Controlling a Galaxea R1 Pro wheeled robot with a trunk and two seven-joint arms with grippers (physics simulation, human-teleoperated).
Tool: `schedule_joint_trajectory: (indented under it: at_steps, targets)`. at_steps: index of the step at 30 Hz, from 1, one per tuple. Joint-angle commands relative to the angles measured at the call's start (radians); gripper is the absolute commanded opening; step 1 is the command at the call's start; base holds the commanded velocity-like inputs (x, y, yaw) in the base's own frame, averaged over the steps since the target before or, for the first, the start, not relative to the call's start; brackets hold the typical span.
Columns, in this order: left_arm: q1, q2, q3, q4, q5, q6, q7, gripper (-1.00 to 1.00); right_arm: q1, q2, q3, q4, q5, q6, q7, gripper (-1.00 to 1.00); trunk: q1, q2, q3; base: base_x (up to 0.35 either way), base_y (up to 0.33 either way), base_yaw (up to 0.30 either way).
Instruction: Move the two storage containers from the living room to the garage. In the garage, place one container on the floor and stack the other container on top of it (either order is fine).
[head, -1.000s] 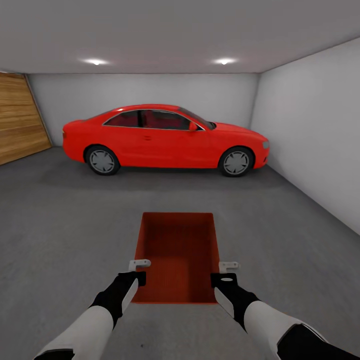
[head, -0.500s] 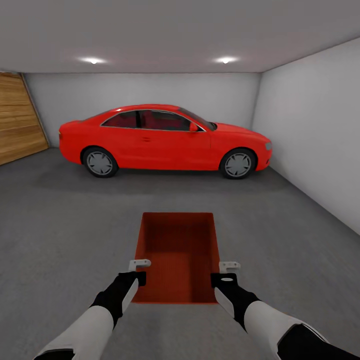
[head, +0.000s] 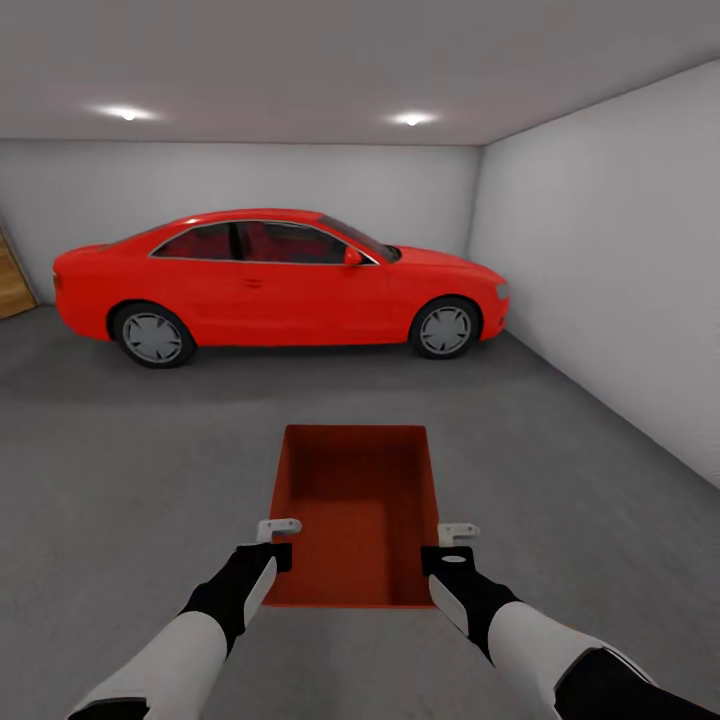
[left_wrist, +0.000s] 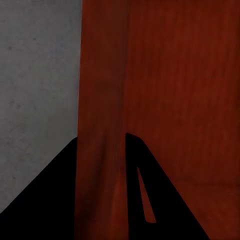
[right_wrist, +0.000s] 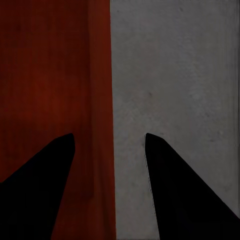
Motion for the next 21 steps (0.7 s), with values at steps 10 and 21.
schedule_joint_trajectory:
  at_steps: [10, 21]
  targets:
    - [0.000, 0.008, 0.009, -0.002, -0.033, 0.011, 0.006, -1.00, -0.002, -0.001, -0.021, -0.030, 0.005, 0.007, -0.002, -1.00, 0.001, -0.002, -0.002, 0.321, 0.000, -0.245]
    - [0.000, 0.008, 0.009, -0.002, -0.033, 0.011, 0.006, -1.00, -0.002, -0.002, -0.021, -0.030, 0.005, 0.006, -0.002, -1.00, 0.001, -0.002, -0.002, 0.321, 0.000, -0.245]
